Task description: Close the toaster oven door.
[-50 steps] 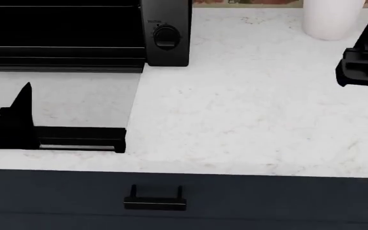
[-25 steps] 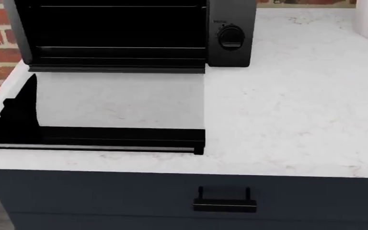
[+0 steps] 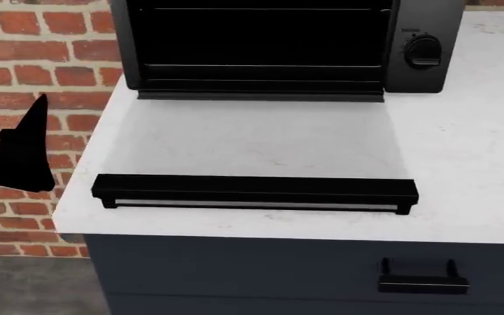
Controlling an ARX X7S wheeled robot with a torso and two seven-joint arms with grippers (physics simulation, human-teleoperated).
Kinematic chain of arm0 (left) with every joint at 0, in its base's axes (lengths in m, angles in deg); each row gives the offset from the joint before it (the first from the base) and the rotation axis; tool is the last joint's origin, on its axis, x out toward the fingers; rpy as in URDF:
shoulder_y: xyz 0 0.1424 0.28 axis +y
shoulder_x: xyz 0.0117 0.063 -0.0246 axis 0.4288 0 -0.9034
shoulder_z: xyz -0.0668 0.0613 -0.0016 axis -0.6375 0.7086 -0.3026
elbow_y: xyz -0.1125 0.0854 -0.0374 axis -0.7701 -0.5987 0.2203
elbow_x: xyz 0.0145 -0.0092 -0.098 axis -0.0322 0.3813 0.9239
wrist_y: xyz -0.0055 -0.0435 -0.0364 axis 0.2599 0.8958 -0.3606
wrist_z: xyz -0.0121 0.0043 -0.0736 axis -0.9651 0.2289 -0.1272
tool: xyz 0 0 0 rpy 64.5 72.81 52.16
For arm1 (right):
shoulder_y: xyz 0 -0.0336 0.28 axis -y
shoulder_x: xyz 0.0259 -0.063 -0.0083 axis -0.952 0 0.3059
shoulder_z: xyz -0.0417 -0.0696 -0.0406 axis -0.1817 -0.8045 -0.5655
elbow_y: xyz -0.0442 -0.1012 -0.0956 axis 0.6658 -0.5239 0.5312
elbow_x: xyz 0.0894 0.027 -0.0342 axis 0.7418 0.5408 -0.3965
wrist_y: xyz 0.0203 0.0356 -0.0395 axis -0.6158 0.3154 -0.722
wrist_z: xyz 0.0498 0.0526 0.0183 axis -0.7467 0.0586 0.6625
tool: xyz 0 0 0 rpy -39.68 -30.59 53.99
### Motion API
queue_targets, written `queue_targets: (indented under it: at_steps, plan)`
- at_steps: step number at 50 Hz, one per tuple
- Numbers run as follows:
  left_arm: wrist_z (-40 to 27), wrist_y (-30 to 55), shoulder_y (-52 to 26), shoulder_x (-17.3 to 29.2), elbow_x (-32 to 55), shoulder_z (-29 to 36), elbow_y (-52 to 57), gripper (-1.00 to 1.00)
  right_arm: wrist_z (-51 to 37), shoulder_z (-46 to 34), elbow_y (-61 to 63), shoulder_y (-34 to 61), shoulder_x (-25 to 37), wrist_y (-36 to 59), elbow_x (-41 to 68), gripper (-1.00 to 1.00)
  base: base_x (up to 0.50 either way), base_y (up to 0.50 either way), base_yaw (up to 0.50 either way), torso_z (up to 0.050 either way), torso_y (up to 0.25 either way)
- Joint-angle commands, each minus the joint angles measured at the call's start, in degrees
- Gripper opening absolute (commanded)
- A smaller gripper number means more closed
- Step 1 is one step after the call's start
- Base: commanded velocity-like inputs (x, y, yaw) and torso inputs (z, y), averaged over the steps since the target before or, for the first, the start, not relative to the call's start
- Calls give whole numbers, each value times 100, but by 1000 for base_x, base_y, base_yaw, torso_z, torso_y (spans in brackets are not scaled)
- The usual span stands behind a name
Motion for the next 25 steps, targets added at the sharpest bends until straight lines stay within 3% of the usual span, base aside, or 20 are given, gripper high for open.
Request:
queue_targets:
  at_steps: [1, 5, 12, 25]
  plan:
    - [-28, 34, -44, 3, 21, 39, -9, 100, 53, -28, -3, -194, 52, -217, -142, 100, 0, 500, 0, 0, 0]
    - [-26, 1, 5, 22, 13, 54, -12, 100, 186, -85, 23, -411, -13, -341, -407, 100, 0, 500, 0, 0, 0]
    - [-43, 10, 20, 19, 22, 101, 2, 100, 89, 61, 2, -570, 44, -536, -354, 100, 27, 28, 0, 0, 0]
    - [-39, -74, 34, 42, 20, 115, -57, 100, -103, 7, -6, -606, 258, -697, -127, 100, 444, 0, 0, 0, 0]
